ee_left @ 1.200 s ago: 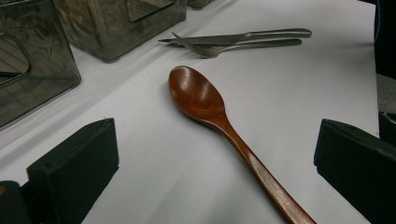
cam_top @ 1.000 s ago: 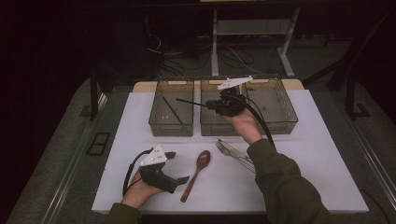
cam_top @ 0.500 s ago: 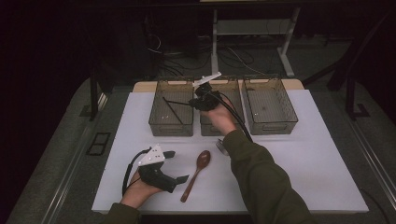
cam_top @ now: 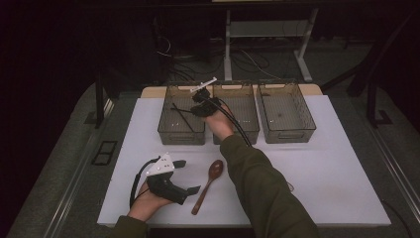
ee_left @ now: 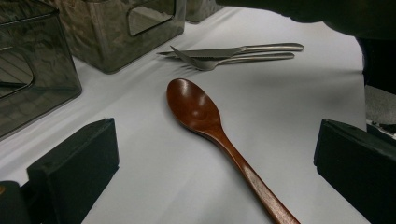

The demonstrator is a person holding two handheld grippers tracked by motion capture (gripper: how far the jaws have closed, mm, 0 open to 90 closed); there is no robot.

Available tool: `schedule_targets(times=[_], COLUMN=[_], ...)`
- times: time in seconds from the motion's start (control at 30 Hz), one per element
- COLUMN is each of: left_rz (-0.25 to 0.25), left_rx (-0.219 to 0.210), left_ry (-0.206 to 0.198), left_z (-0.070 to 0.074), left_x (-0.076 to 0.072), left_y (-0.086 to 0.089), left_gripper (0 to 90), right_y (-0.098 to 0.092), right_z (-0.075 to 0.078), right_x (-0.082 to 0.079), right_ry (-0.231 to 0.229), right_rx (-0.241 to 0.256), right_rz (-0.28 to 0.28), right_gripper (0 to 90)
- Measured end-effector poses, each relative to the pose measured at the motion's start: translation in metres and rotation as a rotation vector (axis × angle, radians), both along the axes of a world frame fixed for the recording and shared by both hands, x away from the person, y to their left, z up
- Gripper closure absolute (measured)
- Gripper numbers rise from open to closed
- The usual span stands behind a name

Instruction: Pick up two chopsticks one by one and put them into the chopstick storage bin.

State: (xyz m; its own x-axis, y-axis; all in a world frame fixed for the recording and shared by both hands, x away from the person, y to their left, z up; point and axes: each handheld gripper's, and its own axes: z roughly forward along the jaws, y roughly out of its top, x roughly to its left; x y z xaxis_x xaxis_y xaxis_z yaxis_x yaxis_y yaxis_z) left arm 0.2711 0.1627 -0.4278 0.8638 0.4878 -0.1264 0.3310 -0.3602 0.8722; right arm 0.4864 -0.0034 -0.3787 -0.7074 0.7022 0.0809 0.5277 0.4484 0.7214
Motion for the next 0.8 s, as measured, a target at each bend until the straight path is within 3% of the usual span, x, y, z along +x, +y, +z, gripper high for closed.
schedule_targets(times=[0.1, 0.4, 0.57, 0.8], left_rz=[-0.001, 0.001, 0.000, 0.000], left_rx=[0.000, 0.002, 0.006, 0.005], left_ry=[0.000, 0.000, -0.002, 0.002], left_z=[0.000, 0.000, 0.000, 0.000], left_x=[0.000, 0.000, 0.000, -0.001], left_y=[0.000, 0.000, 0.001, 0.001], left_gripper=[0.0, 0.0, 0.0, 0.0], right_y=[0.006, 0.001, -0.008, -0.031], right_z=[-0.002, 0.006, 0.015, 0.029], right_x=[-0.001, -0.003, -0.011, -0.029], right_ry=[-0.011, 0.026, 0.028, -0.005], right_rx=[-0.018, 0.046, 0.081, 0.151], right_rz=[0.010, 0.037, 0.059, 0.115], right_gripper=[84.1, 61.3, 47.9, 39.2])
